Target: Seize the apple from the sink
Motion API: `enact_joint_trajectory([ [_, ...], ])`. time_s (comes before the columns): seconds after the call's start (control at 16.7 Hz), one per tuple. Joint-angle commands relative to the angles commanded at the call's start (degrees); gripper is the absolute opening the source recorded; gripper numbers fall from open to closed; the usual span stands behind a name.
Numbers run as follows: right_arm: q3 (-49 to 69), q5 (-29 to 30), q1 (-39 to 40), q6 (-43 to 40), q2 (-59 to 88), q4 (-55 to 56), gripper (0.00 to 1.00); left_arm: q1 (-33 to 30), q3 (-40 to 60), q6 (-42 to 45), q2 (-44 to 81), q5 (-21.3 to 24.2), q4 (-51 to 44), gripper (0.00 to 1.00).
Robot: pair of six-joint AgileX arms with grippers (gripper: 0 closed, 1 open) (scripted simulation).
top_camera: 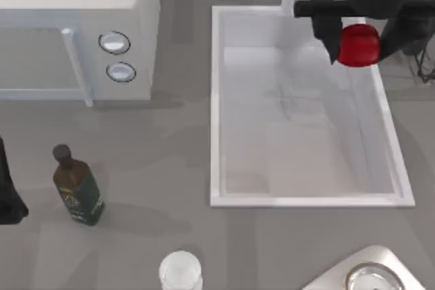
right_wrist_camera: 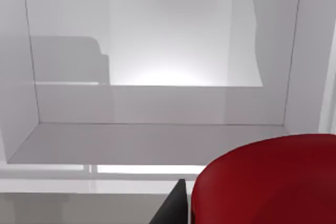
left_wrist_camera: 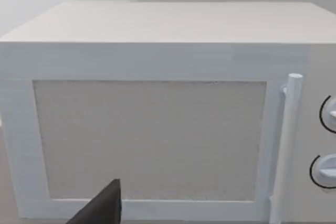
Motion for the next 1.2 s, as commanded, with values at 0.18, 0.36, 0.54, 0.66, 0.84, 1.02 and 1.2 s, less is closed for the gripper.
enact_joint_trajectory([
  [0.18, -7.6, -0.3, -5.9, -5.9, -4.5, 2.5, 0.0, 0.0, 0.0, 0.0, 0.0, 0.0, 0.0, 1.0],
  [0.36, -18.2, -0.7, -13.3, -13.2, -9.8, 5.4, 0.0, 0.0, 0.0, 0.0, 0.0, 0.0, 0.0, 1.0],
  [0.54, -24.3, -1.0, -18.9, -18.7, -13.8, 7.6, 0.0, 0.0, 0.0, 0.0, 0.0, 0.0, 0.0, 1.0],
  [0.66, -25.4, -1.1, -19.9, -19.8, -14.6, 8.0, 0.0, 0.0, 0.0, 0.0, 0.0, 0.0, 0.0, 1.0],
  [0.84, -25.3, -1.0, -19.7, -19.6, -14.3, 7.8, 0.0, 0.0, 0.0, 0.0, 0.0, 0.0, 0.0, 1.0],
  [1.02, -27.1, -1.3, -18.6, -20.3, -14.3, 10.0, 0.0, 0.0, 0.0, 0.0, 0.0, 0.0, 0.0, 1.0],
  [1.2, -31.7, -2.5, -15.8, -21.8, -13.5, 16.1, 0.0, 0.0, 0.0, 0.0, 0.0, 0.0, 0.0, 1.0],
])
